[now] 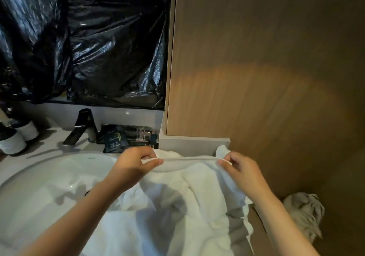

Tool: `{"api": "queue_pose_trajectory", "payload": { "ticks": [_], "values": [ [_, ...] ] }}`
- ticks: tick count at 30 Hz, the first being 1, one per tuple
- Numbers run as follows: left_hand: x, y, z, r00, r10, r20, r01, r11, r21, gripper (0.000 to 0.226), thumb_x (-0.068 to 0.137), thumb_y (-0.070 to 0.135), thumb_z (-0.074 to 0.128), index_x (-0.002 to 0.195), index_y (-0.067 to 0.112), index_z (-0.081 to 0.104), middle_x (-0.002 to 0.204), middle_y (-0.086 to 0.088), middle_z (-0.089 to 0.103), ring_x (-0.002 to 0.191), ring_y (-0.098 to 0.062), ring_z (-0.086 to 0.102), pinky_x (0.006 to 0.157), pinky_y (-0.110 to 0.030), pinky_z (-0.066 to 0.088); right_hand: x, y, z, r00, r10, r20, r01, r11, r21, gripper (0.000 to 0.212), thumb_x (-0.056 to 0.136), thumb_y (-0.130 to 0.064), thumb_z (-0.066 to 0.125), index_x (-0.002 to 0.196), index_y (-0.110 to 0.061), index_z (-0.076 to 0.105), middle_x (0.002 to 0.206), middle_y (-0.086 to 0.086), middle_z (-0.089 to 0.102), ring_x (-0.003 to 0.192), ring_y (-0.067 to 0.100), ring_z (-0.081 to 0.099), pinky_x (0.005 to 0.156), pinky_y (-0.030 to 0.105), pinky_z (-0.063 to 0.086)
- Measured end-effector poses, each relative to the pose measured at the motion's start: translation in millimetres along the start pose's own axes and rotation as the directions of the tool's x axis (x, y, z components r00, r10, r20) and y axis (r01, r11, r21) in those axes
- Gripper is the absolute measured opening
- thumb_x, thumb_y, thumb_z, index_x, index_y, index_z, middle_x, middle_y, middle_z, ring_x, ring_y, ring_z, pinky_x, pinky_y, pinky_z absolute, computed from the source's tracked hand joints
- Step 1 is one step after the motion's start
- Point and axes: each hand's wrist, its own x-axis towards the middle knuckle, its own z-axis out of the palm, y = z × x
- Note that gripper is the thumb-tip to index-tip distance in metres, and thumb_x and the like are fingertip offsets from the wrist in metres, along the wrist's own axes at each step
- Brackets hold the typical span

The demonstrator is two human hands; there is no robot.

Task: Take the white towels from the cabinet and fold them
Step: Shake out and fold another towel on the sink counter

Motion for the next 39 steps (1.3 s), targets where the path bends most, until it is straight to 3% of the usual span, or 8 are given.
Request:
{"api": "queue_pose_trajectory", "payload": {
  "ticks": [4, 9, 18, 24, 27, 31, 34, 39],
  "values": [
    [-4, -2, 5, 0.994, -0.062, -0.091, 0.044, 0.981, -0.188, 0.025, 0.09, 0.026, 0.064, 0.065, 0.025, 0.064, 0.067, 0.016, 0.065, 0.067, 0.002, 0.056, 0.06, -0.01, 0.037, -7, -2, 6, 0.997, -0.062, -0.046, 0.062, 0.998, -0.012, 0.022, 0.094, -0.039, 0.06, 0.076, -0.027, 0.058, 0.07, -0.007, 0.061, 0.066, 0.012, 0.057, 0.062, 0.034, 0.047],
    [6, 5, -2, 0.973, -0.156, -0.168, 0.085, 0.926, -0.367, 0.041, 0.09, 0.039, 0.065, 0.052, 0.025, 0.054, 0.05, 0.013, 0.05, 0.05, 0.0, 0.044, 0.054, -0.022, 0.034, -2, -17, 2, 0.977, -0.155, -0.147, 0.177, 0.972, 0.153, 0.022, 0.093, -0.037, 0.06, 0.074, -0.027, 0.057, 0.065, -0.007, 0.055, 0.059, 0.012, 0.05, 0.054, 0.021, 0.036],
    [23, -13, -19, 0.937, -0.147, -0.318, 0.131, 0.989, -0.07, 0.031, 0.077, 0.04, 0.077, 0.059, 0.025, 0.056, 0.059, 0.009, 0.06, 0.062, -0.003, 0.054, 0.055, -0.023, 0.037, 3, 2, -12, 0.991, -0.118, -0.06, 0.123, 0.989, 0.078, 0.032, 0.085, -0.043, 0.069, 0.063, -0.022, 0.06, 0.062, -0.004, 0.055, 0.056, 0.007, 0.046, 0.057, 0.029, 0.036],
    [15, 5, -15, 0.951, 0.047, -0.306, 0.001, 0.988, 0.155, 0.011, 0.084, 0.036, 0.071, 0.091, 0.027, 0.069, 0.086, 0.012, 0.058, 0.083, -0.012, 0.058, 0.066, -0.025, 0.036, 6, -45, -18, 0.94, -0.297, -0.167, 0.313, 0.947, 0.075, 0.021, 0.089, -0.04, 0.06, 0.071, -0.03, 0.062, 0.072, -0.011, 0.062, 0.072, 0.011, 0.059, 0.06, 0.019, 0.043],
    [14, 30, -13, 0.955, 0.156, -0.251, -0.15, 0.988, 0.042, 0.036, 0.079, 0.036, 0.076, 0.113, 0.027, 0.069, 0.104, 0.017, 0.06, 0.09, 0.005, 0.053, 0.078, -0.009, 0.037, 12, -70, -15, 0.907, -0.393, -0.15, 0.401, 0.916, 0.023, 0.022, 0.094, -0.035, 0.061, 0.074, -0.025, 0.062, 0.074, -0.009, 0.06, 0.073, 0.014, 0.059, 0.061, 0.032, 0.045],
    [11, 59, -8, 0.98, 0.183, -0.076, -0.197, 0.942, -0.27, 0.05, 0.082, 0.032, 0.073, 0.128, 0.04, 0.055, 0.124, 0.029, 0.052, 0.106, 0.032, 0.04, 0.085, 0.008, 0.027, 15, -88, -10, 0.894, -0.434, -0.11, 0.44, 0.897, 0.039, 0.017, 0.093, -0.034, 0.059, 0.077, -0.028, 0.063, 0.078, -0.013, 0.059, 0.075, 0.014, 0.058, 0.061, 0.029, 0.04],
    [10, 72, -6, 0.971, 0.238, 0.002, -0.213, 0.875, -0.435, 0.048, 0.087, 0.019, 0.069, 0.132, 0.031, 0.055, 0.129, 0.022, 0.058, 0.116, 0.017, 0.048, 0.094, -0.001, 0.034, 12, -95, -9, 0.89, -0.449, -0.08, 0.455, 0.887, 0.077, 0.015, 0.092, -0.035, 0.058, 0.081, -0.029, 0.065, 0.078, -0.014, 0.059, 0.074, 0.014, 0.058, 0.062, 0.027, 0.041],
    [6, 75, -6, 0.973, 0.231, 0.022, -0.189, 0.842, -0.505, 0.007, 0.087, 0.015, 0.068, 0.091, 0.015, 0.074, 0.085, 0.003, 0.072, 0.078, 0.001, 0.062, 0.075, -0.01, 0.045, 8, -96, -17, 0.901, -0.424, -0.088, 0.432, 0.895, 0.114, 0.013, 0.09, -0.03, 0.062, 0.078, -0.032, 0.067, 0.079, -0.013, 0.062, 0.076, 0.015, 0.059, 0.063, 0.027, 0.043]
  ]
}}
